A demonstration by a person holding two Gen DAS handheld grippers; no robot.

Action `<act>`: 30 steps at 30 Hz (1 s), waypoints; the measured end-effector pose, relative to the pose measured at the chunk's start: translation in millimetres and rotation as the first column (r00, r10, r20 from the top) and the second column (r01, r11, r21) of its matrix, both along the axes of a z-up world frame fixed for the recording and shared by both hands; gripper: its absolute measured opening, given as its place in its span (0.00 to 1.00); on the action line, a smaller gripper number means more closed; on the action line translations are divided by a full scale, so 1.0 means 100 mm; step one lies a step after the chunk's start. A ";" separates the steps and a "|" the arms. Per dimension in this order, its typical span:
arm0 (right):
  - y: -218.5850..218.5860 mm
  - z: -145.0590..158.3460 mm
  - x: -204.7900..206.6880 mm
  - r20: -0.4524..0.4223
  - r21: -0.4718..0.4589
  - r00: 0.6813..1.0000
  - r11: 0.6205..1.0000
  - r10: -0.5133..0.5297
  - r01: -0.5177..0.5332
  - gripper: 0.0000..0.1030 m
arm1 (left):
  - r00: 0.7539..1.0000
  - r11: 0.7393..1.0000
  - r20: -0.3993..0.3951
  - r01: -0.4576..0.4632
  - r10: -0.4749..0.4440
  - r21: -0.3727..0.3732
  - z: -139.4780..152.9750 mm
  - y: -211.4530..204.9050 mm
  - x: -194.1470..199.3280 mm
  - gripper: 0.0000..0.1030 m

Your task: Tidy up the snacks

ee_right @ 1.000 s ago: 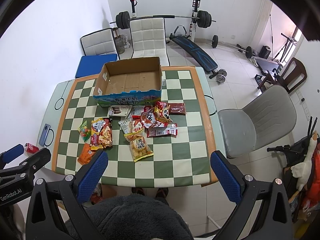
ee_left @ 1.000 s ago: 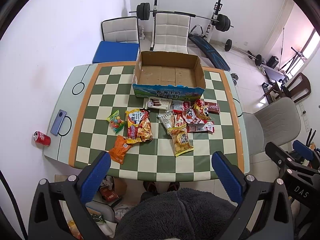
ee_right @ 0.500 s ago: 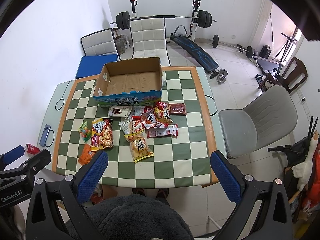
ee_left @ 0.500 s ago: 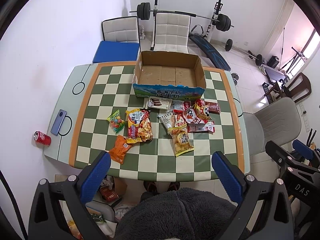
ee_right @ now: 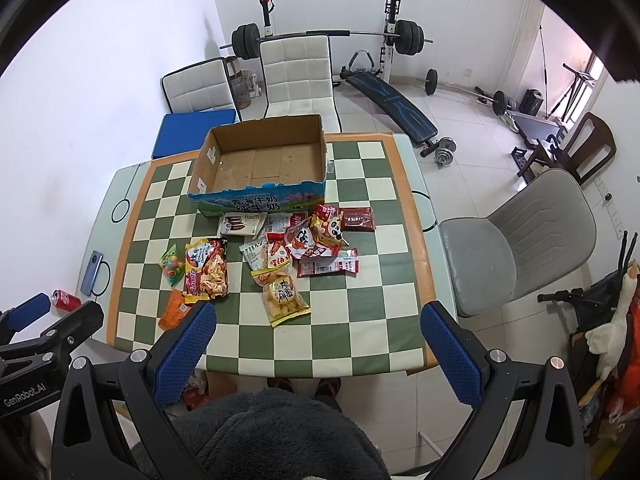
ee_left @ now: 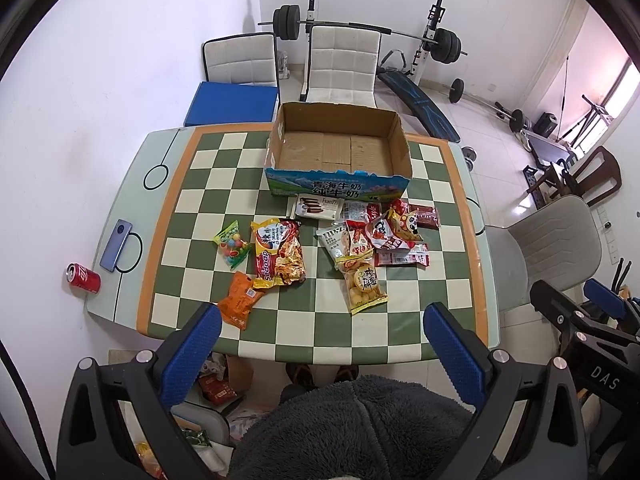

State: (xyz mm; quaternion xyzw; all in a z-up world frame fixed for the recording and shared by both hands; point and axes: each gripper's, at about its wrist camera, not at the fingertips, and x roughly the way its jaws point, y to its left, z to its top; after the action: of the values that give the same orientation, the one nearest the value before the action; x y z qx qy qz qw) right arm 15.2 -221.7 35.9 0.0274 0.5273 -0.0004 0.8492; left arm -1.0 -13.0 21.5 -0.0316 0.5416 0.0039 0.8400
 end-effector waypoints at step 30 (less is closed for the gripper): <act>0.66 -3.62 1.54 -0.491 0.092 0.869 0.996 0.054 -0.010 1.00 | 0.850 0.982 -0.515 -0.175 0.110 -0.078 -3.33 1.06 1.92 0.99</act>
State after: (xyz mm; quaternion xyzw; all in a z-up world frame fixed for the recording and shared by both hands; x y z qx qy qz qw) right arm 169.6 -156.0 -325.9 0.0545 0.7264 0.0296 0.6844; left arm 191.4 93.3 -311.3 -0.1208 0.7391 0.0413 0.6614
